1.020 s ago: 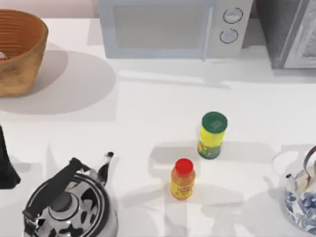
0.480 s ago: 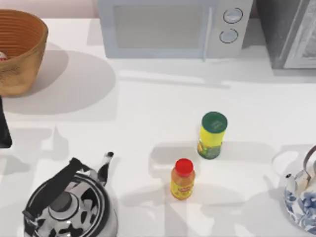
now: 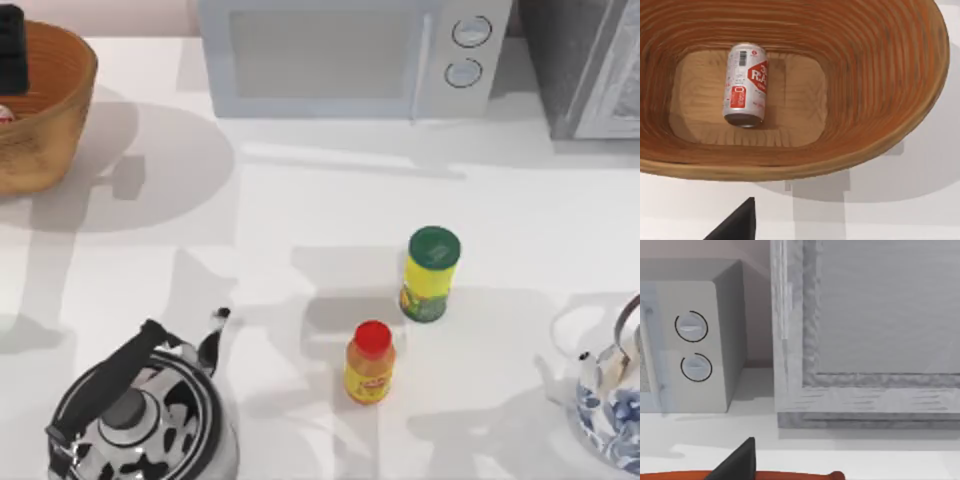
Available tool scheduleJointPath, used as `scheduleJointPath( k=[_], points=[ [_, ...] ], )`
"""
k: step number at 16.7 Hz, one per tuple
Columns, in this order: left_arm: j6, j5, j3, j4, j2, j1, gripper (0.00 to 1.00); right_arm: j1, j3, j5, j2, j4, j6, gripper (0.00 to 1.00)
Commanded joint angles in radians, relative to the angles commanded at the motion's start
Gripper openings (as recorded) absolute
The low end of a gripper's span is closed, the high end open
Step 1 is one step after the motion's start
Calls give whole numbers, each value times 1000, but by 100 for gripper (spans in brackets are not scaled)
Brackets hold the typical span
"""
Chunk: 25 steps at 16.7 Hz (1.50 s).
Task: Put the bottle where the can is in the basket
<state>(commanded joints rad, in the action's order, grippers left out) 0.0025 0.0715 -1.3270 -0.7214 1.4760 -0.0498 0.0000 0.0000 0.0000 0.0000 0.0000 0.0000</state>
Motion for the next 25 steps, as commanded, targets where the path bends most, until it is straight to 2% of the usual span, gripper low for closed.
scheduleJointPath(
  k=[7, 13, 19, 25],
  points=[
    [37, 26, -715, -390, 649, -56, 100, 0, 0, 0, 0, 0, 0, 100],
    [101, 40, -1196, -660, 1031, -92, 100, 0, 0, 0, 0, 0, 0, 100],
    [171, 40, -1498, -843, 1237, -114, 100, 0, 0, 0, 0, 0, 0, 100],
    [196, 37, -1576, -900, 1290, -120, 100, 0, 0, 0, 0, 0, 0, 100]
  ],
)
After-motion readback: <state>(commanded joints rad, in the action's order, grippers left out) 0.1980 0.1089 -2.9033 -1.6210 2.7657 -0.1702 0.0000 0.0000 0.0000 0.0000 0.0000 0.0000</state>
